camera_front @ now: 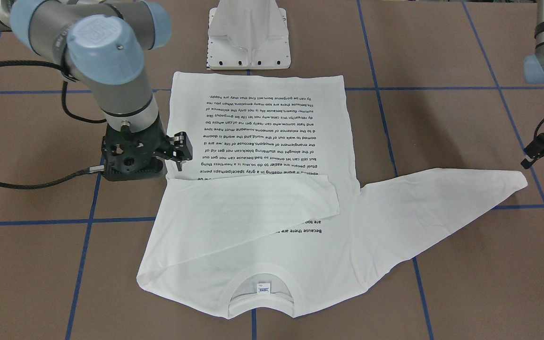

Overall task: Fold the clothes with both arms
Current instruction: 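Release the sleeve and raise the right gripper away from the shirt, then grasp the other sleeve cuff with the left gripper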

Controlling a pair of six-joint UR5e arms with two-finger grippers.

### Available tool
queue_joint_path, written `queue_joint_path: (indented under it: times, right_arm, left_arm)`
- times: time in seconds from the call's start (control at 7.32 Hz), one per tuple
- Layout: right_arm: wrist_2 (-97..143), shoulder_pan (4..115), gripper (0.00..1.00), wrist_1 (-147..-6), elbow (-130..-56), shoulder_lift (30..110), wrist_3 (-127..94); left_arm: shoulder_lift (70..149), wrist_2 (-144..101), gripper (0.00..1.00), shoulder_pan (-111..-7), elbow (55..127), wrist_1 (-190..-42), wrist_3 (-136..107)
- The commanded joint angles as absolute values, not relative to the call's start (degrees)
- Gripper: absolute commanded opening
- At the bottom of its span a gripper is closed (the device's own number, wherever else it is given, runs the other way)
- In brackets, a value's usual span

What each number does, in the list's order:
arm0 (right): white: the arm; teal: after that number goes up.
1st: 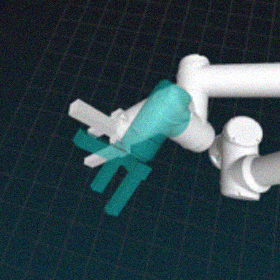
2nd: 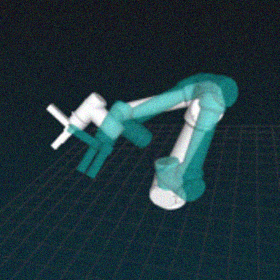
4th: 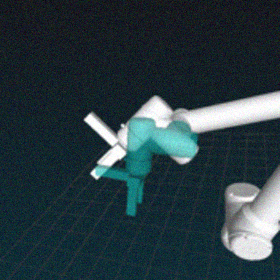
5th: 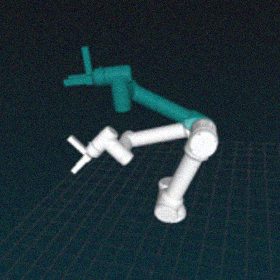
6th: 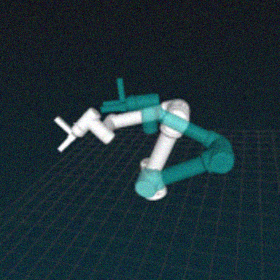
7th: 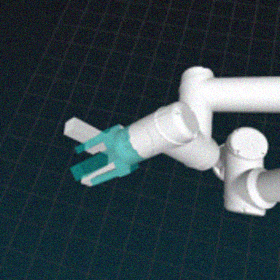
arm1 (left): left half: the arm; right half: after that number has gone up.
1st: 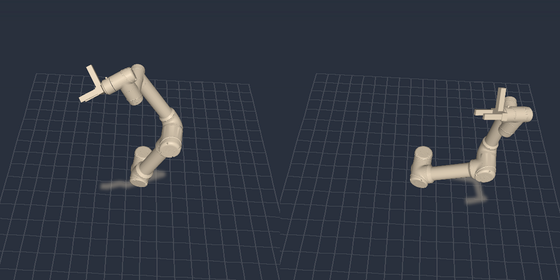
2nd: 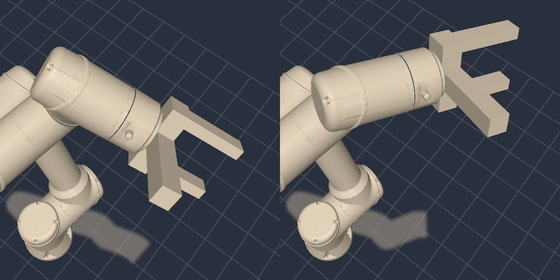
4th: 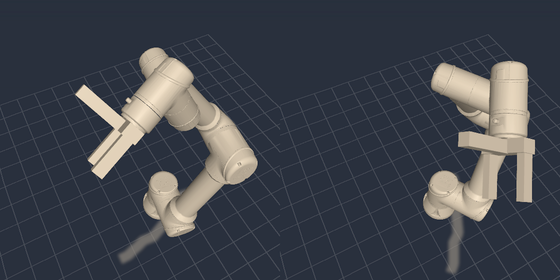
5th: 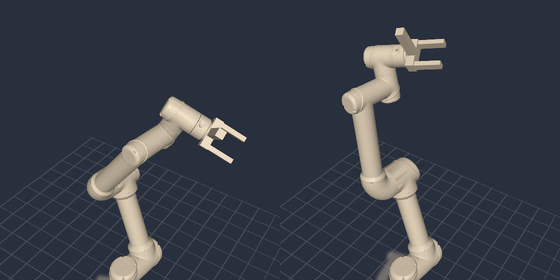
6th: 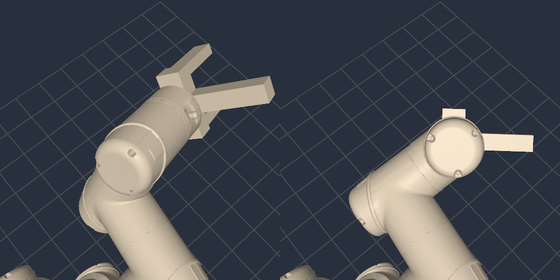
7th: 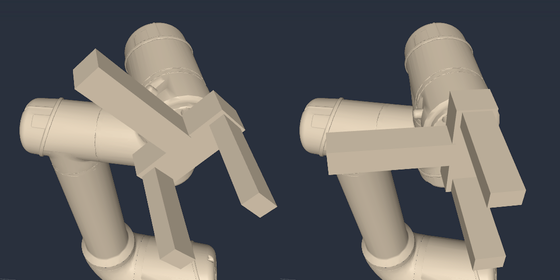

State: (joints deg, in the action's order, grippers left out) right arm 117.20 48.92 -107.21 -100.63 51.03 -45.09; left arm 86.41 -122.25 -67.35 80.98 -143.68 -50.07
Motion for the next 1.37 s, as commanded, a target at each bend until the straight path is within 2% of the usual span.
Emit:
queue_joint_path:
  times: [0.0, 0.41, 0.96, 1.23]
  right_arm:
    - [119.9, 51.9, 1.00, -107.7, -105.4, 57.3, -40.5]
    - [120.3, 51.9, 1.00, -107.5, -106.2, 57.6, -40.6]
    - [120.3, 51.9, 1.00, -107.5, -106.2, 57.7, -40.6]
    - [120.2, 51.8, 1.00, -107.5, -106.2, 57.7, -40.7]
  left_arm:
    - [86.4, -118.2, 0.99, -64.4, 79.4, -144.8, -54.3]
    - [87.7, -118.2, 0.98, -63.9, 74.8, -148.1, -56.0]
    - [88.2, -115.8, 0.98, -60.3, 74.8, -148.6, -59.1]
    - [88.2, -115.8, 0.94, -60.3, 74.5, -148.6, -59.0]
